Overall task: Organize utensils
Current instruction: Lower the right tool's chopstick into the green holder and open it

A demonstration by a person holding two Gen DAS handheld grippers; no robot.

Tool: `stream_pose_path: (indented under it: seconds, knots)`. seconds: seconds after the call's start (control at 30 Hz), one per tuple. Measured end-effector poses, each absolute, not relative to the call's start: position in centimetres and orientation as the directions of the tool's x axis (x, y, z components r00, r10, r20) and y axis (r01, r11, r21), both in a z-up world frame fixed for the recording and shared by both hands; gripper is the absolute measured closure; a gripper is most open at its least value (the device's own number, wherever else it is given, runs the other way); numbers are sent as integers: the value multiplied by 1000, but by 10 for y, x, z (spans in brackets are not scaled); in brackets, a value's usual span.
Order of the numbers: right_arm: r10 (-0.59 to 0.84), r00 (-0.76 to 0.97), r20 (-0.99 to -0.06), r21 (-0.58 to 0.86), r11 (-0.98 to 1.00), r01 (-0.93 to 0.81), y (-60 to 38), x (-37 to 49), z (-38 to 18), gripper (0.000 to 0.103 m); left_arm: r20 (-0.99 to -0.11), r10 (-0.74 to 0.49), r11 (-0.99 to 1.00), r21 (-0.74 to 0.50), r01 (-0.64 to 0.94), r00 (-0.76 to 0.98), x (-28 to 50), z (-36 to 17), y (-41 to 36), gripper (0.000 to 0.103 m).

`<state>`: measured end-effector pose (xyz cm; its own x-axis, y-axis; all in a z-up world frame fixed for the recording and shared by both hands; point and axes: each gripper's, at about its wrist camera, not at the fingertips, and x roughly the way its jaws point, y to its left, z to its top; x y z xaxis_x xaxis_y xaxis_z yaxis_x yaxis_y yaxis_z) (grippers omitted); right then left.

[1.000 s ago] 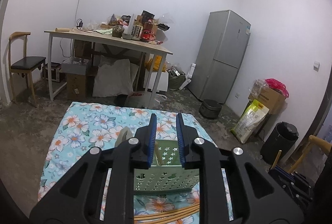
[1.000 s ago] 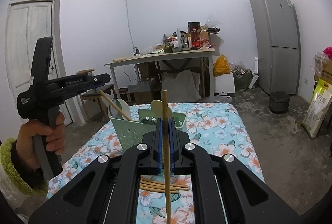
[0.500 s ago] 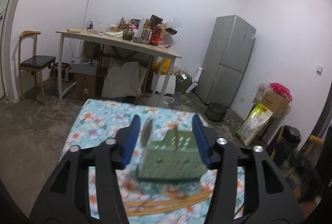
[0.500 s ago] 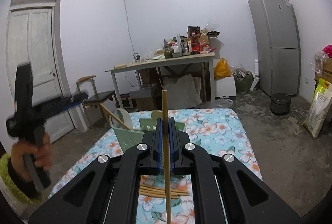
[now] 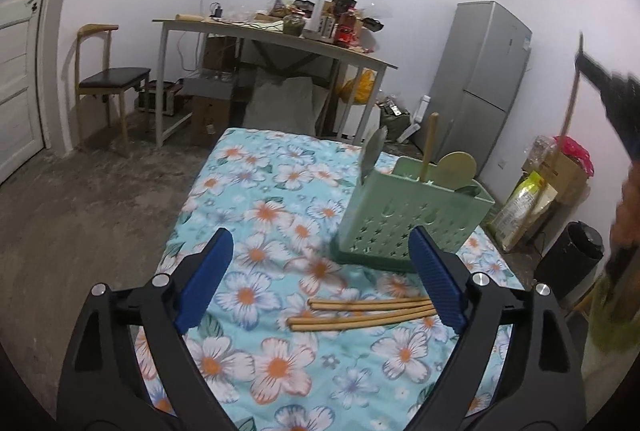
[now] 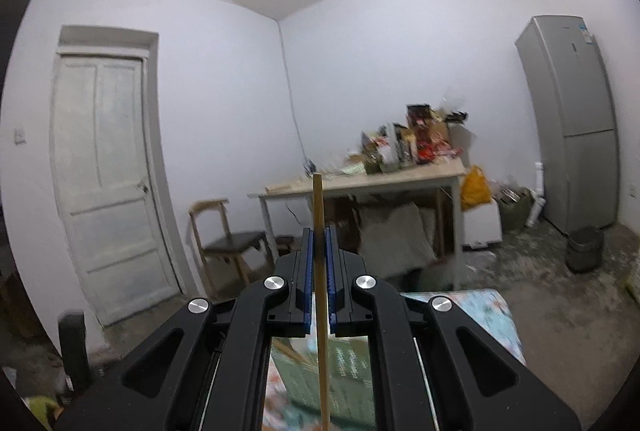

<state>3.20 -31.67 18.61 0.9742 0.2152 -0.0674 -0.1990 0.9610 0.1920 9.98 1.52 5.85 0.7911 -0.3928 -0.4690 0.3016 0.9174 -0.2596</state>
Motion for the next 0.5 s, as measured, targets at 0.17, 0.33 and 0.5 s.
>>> stream_pose_path:
  seconds: [0.17,0.33,0.5]
  knots:
    - [263,965,-10,200,946,-256,-315,63,213,97,-447,-393,917,-249,310,804,92,60,18,13]
    - [260,966,3,162,953,-257,-304,95,226,97,-433,-379,924,-221,311,818,89,61,18,12]
    - [256,964,-78,122,962,-246,-288,143,211,97,-441,-381,924,-221,313,813,89,59,20,12]
